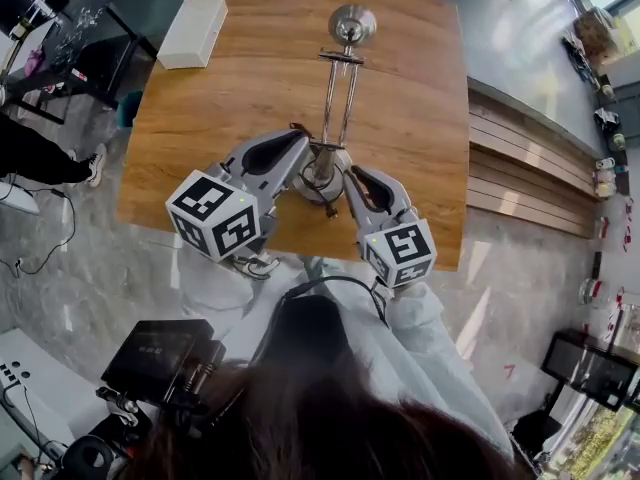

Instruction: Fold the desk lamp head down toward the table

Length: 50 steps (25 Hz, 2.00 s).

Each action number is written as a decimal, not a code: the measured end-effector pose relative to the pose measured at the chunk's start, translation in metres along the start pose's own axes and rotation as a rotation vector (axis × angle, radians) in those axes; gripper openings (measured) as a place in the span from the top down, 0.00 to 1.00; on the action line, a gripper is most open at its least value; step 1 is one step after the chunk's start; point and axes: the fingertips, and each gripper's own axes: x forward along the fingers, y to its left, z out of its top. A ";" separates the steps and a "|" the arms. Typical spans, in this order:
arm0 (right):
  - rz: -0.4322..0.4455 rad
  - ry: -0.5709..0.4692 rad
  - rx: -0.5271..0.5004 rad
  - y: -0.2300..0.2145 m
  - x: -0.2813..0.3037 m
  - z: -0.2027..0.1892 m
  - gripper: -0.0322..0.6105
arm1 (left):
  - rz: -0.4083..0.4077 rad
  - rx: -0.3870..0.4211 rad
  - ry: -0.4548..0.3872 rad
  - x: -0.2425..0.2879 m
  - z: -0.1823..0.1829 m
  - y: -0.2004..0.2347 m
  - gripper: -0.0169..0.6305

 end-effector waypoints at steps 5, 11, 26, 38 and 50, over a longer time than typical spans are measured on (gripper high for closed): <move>0.151 -0.002 -0.023 -0.003 0.015 -0.002 0.79 | -0.048 -0.006 0.009 0.017 0.008 0.010 0.84; 0.306 0.001 -0.021 -0.003 0.026 -0.007 0.69 | -0.222 -0.016 0.068 0.047 0.012 -0.004 0.72; 0.412 -0.009 -0.046 -0.001 0.045 -0.001 0.78 | -0.585 -0.044 0.176 0.066 0.016 -0.027 0.87; 0.407 0.001 -0.046 -0.001 0.043 -0.002 0.78 | -0.662 -0.189 0.216 0.067 0.014 -0.032 0.91; 0.415 0.023 -0.108 0.001 0.042 0.000 0.79 | -0.657 -0.359 0.246 0.077 0.012 -0.020 0.91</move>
